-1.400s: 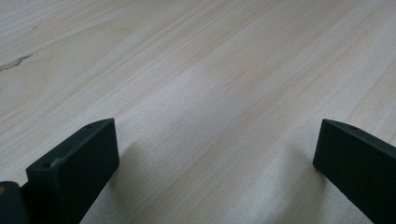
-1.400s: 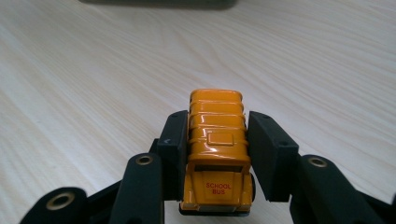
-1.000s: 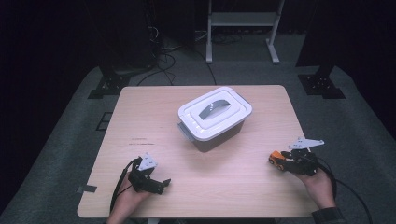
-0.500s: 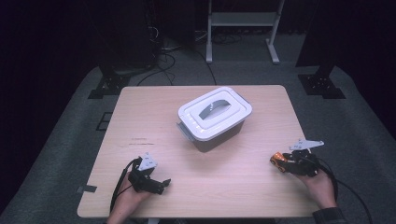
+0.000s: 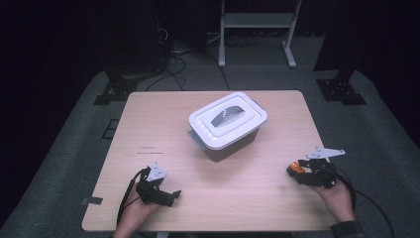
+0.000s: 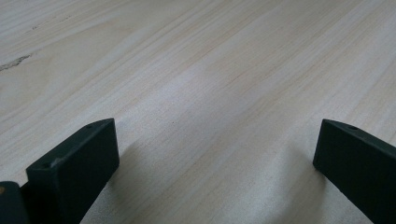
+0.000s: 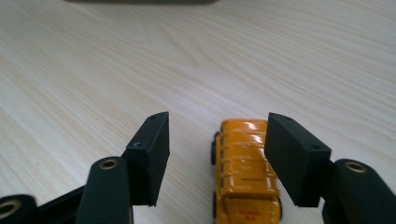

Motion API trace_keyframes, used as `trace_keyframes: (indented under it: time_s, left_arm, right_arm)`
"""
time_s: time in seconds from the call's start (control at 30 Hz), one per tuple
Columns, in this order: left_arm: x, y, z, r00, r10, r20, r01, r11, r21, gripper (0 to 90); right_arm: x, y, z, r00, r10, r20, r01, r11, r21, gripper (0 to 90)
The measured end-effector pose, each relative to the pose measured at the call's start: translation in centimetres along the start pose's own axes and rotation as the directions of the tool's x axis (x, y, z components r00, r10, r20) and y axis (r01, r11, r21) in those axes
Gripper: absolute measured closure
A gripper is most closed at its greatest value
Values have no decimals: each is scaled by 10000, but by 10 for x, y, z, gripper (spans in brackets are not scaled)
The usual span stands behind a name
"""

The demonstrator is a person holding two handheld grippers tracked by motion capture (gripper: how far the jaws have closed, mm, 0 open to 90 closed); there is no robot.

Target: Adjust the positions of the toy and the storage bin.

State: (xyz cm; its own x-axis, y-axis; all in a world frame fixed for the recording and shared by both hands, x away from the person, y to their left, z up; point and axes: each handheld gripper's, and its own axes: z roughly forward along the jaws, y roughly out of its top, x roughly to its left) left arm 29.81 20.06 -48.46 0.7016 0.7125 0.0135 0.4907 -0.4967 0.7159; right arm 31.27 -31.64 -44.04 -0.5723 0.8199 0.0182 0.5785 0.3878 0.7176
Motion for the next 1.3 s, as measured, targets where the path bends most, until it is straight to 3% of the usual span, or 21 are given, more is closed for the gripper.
trace_keyframes:
  time_s: [0.43,0.7,1.03,1.1,1.3]
  left_arm:
    - [0,1,0,10000,48,29,-48,10000,29,0]
    - [0,1,1,10000,61,40,-61,10000,24,0]
    - [0,1,1,10000,50,42,-50,10000,22,0]
    - [0,1,1,10000,46,41,-46,10000,15,0]
    - [1,2,1,9998,-37,206,38,10000,-27,0]
  right_arm:
    - [31,10,12,9969,-466,-630,460,9989,-117,218]
    - [44,14,19,9933,-461,-1062,433,9987,-286,164]
    - [61,13,41,9861,-808,-1449,880,9951,442,85]
    - [64,13,45,9836,-842,-1592,936,9942,526,11]
    - [72,11,58,9825,-970,-1590,1114,9902,844,4]
